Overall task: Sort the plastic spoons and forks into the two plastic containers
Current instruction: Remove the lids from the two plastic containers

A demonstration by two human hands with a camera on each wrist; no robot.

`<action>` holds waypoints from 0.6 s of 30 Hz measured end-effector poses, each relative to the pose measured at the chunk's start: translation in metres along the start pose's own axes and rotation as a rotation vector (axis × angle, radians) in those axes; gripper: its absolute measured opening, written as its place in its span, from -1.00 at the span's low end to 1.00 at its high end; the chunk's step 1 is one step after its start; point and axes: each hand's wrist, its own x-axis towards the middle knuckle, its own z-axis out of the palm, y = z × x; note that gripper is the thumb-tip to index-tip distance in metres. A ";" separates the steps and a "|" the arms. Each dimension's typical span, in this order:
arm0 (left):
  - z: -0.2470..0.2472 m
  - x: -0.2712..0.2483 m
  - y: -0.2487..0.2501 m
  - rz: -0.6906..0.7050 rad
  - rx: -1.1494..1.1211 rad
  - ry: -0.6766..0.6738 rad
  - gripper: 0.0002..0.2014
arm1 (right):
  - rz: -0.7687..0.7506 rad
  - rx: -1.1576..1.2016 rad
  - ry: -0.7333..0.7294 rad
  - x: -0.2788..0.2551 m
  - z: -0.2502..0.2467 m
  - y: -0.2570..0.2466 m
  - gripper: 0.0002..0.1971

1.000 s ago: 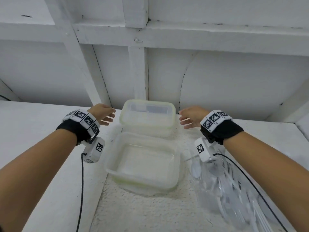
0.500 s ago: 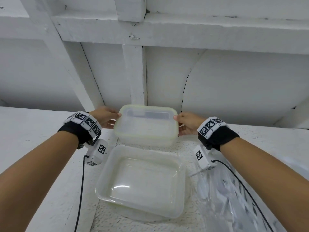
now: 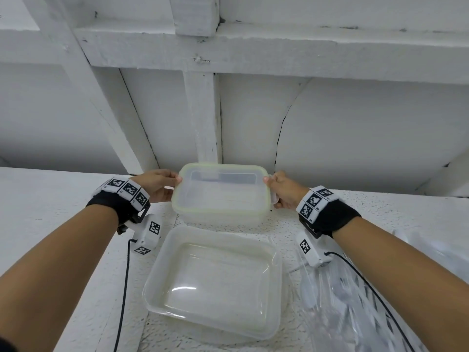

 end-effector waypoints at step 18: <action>0.015 -0.033 -0.021 -0.032 0.135 0.157 -0.66 | 0.070 0.034 -0.041 -0.024 -0.005 -0.003 -0.72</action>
